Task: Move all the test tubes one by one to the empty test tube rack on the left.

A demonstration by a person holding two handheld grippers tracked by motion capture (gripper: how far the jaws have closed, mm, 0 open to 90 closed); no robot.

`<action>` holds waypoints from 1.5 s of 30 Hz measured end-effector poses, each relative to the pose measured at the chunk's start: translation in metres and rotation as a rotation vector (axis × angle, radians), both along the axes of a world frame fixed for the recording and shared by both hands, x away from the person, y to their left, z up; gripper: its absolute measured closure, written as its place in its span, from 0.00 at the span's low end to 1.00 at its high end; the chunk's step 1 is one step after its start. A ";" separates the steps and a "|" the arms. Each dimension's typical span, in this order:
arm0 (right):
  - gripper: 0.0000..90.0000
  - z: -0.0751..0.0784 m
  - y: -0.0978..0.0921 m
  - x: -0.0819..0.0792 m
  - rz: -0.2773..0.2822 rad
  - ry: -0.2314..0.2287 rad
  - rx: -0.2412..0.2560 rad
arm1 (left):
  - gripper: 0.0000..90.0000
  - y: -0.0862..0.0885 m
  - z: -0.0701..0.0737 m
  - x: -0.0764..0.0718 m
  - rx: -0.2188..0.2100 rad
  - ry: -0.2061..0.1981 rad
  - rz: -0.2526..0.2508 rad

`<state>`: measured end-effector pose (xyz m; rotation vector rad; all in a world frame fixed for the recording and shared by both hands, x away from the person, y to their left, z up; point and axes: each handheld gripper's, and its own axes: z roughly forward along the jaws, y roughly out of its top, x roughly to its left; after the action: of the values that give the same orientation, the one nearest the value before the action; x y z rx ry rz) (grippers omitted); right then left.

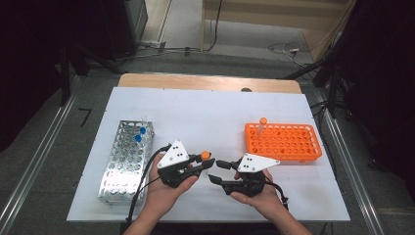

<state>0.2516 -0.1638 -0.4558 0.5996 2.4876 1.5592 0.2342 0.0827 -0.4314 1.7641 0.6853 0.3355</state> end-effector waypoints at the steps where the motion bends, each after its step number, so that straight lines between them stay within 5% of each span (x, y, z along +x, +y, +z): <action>1: 0.34 0.000 -0.002 0.002 0.000 0.004 -0.002 | 0.83 0.004 0.001 0.000 -0.001 -0.002 0.009; 10: 0.00 0.001 -0.019 0.016 -0.052 0.032 -0.002 | 0.83 0.043 0.011 0.001 -0.018 -0.019 0.120; 26: 0.00 0.002 -0.047 0.033 -0.138 0.030 0.026 | 0.83 0.124 0.021 -0.004 -0.039 -0.055 0.363; 36: 0.00 0.001 -0.052 0.036 -0.161 0.027 0.020 | 0.83 0.148 0.015 -0.004 -0.027 -0.047 0.443; 45: 0.00 0.000 -0.055 0.038 -0.174 0.025 0.015 | 0.83 0.150 0.003 -0.002 -0.004 -0.025 0.474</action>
<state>0.2898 -0.2185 -0.4560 0.8178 2.3703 1.5160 0.2326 0.2332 -0.4285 1.5767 1.0847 0.6740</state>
